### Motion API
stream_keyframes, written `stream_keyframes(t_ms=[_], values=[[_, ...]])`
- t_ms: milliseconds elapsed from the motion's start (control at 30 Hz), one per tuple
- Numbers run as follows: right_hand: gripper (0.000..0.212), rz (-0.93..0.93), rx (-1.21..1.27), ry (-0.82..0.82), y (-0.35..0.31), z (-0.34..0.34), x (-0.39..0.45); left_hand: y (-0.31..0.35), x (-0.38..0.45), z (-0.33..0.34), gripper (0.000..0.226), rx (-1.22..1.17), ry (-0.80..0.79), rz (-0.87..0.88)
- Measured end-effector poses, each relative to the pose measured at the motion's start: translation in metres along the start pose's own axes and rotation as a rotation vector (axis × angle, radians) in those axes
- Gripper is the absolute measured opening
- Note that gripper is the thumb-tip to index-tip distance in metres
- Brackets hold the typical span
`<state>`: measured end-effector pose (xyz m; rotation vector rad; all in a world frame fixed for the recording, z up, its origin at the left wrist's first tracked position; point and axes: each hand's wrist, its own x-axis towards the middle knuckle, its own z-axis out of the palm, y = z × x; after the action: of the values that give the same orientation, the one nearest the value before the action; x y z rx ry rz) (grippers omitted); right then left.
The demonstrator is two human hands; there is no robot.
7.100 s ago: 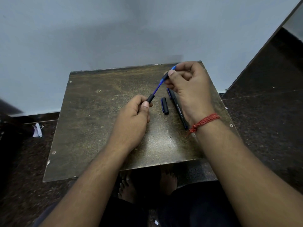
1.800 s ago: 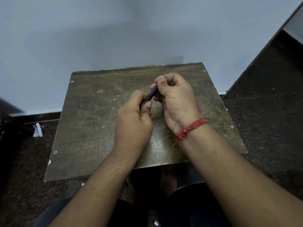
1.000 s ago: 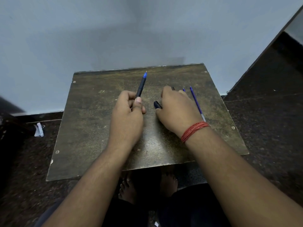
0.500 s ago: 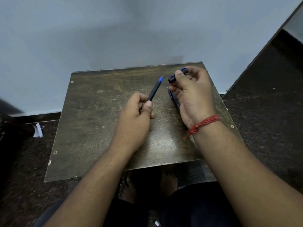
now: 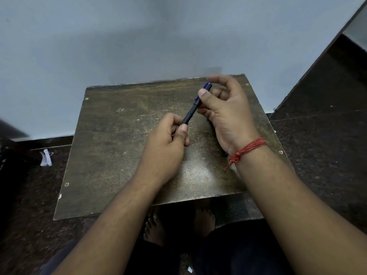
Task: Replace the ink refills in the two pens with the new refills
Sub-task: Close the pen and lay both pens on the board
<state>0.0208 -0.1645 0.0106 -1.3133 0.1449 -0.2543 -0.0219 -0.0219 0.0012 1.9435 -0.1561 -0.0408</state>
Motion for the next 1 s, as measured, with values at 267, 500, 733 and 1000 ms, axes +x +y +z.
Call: stream_keyframes(t_ms=[267, 500, 733, 1000], values=[[0.021, -0.01, -0.091, -0.043, 0.009, 0.014, -0.011, -0.006, 0.001, -0.002, 0.014, -0.007, 0.066, 0.0], [0.021, -0.043, -0.187, -0.013, 0.01, 0.022, -0.018, -0.013, 0.0, -0.003, 0.018, 0.022, 0.094, 0.029], [0.056, -0.069, -0.419, -0.022, 0.015, 0.034, -0.028, -0.01, 0.006, 0.002, 0.013, -0.014, 0.158, 0.005], [0.017, 0.007, -0.504, 0.023, 0.012, 0.03, -0.023, -0.01, 0.002, 0.006, 0.009, 0.079, 0.112, 0.039]])
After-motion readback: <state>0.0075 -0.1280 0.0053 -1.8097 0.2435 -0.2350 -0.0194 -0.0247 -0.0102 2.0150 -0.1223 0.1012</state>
